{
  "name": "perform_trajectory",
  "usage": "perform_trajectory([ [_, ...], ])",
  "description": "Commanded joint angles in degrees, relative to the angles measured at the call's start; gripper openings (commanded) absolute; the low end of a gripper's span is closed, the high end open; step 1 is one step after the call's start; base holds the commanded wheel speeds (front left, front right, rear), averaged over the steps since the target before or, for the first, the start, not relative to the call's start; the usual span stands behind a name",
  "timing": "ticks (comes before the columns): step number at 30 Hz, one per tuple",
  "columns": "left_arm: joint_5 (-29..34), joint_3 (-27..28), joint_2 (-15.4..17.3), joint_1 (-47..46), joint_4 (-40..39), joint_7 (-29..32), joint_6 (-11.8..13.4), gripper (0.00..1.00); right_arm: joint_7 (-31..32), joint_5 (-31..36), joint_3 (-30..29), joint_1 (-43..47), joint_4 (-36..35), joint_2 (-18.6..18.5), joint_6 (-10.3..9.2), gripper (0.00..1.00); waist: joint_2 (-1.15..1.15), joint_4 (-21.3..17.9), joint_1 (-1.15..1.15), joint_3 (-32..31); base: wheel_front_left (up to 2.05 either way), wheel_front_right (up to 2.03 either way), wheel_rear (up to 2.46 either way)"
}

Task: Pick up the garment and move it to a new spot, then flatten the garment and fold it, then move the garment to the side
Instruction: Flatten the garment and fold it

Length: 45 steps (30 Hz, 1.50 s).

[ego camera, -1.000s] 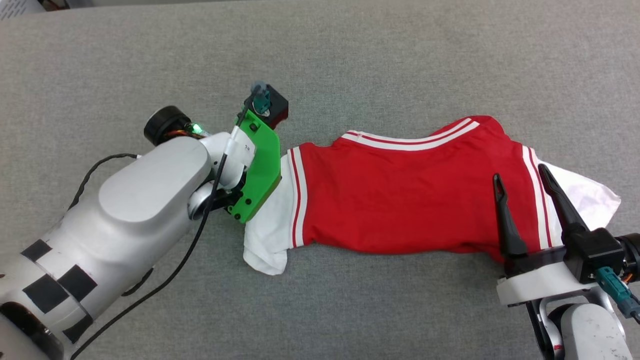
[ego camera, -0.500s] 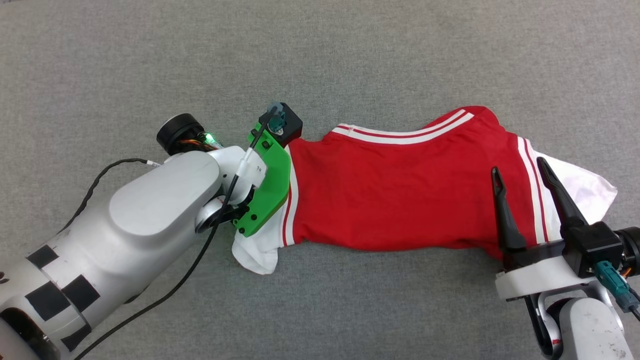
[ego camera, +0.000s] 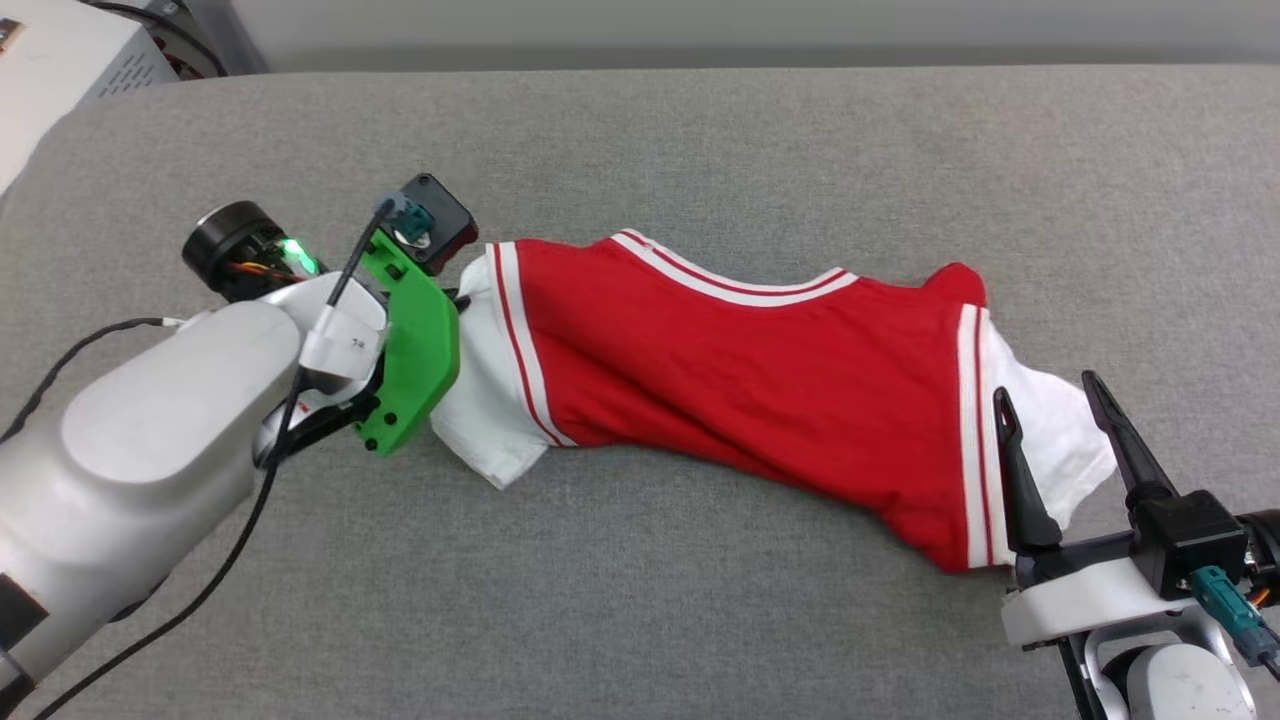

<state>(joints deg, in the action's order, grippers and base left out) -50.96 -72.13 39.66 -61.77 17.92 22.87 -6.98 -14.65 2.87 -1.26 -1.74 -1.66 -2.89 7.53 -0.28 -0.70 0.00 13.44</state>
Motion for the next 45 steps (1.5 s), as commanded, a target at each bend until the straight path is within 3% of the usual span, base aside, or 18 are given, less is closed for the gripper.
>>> perform_trajectory([
  [1,0.76,0.41,0.72,-0.61,-0.47,-0.39,0.54,0.0,-0.35,0.1,0.27,0.45,-0.29,0.0,-0.04,1.0,0.28,0.82,0.0,-0.95,0.0,0.0,0.0],
  [6,2.04,1.27,1.47,-2.47,-2.67,-0.85,2.02,0.0,-0.35,-0.02,0.71,-0.3,-0.98,0.01,-0.04,1.0,0.28,-1.07,0.0,0.47,0.0,0.0,0.0],
  [12,4.66,1.41,-1.98,-5.51,-0.48,-2.1,2.71,0.0,-0.35,-1.04,1.12,-1.76,-1.51,0.01,-0.04,1.0,0.28,-4.06,0.0,3.98,0.0,0.0,0.0],
  [24,7.18,0.21,-12.61,-7.32,20.45,-9.24,0.13,0.0,-0.35,-2.19,1.68,-5.94,-2.59,0.01,-0.04,1.0,0.28,-9.1,0.0,11.2,0.0,0.0,0.0],
  [33,6.57,-0.84,-17.72,-1.0,30.63,-14.42,-0.47,0.0,-0.35,-1.85,0.68,-6.17,-2.34,0.01,-0.04,1.0,0.28,-8.96,0.0,10.29,0.0,0.0,0.0],
  [35,5.94,-0.89,-18.17,-0.52,31.73,-16.3,-0.48,0.47,-0.35,-1.51,0.36,-6.21,-2.08,0.01,-0.04,1.0,0.28,-8.44,0.0,9.46,0.0,0.0,0.0],
  [36,5.86,-0.85,-18.3,-0.63,32.25,-17.98,-0.49,1.0,-0.35,-1.27,0.32,-6.17,-1.96,0.01,-0.04,1.0,0.28,-8.17,0.0,8.92,0.0,0.0,0.0],
  [40,5.84,1.28,-18.97,-1.37,34.07,-28.73,0.35,1.0,-0.35,0.18,-0.75,-5.54,-1.89,0.02,-0.04,1.0,0.28,-6.6,0.0,5.42,0.0,0.0,0.0],
  [45,5.33,5.46,-17.98,0.0,32.5,-37.02,4.41,1.0,-0.35,1.36,-3.16,-5.36,-2.64,-1.83,-0.04,1.0,0.28,-4.77,0.0,1.05,0.0,0.0,0.0],
])
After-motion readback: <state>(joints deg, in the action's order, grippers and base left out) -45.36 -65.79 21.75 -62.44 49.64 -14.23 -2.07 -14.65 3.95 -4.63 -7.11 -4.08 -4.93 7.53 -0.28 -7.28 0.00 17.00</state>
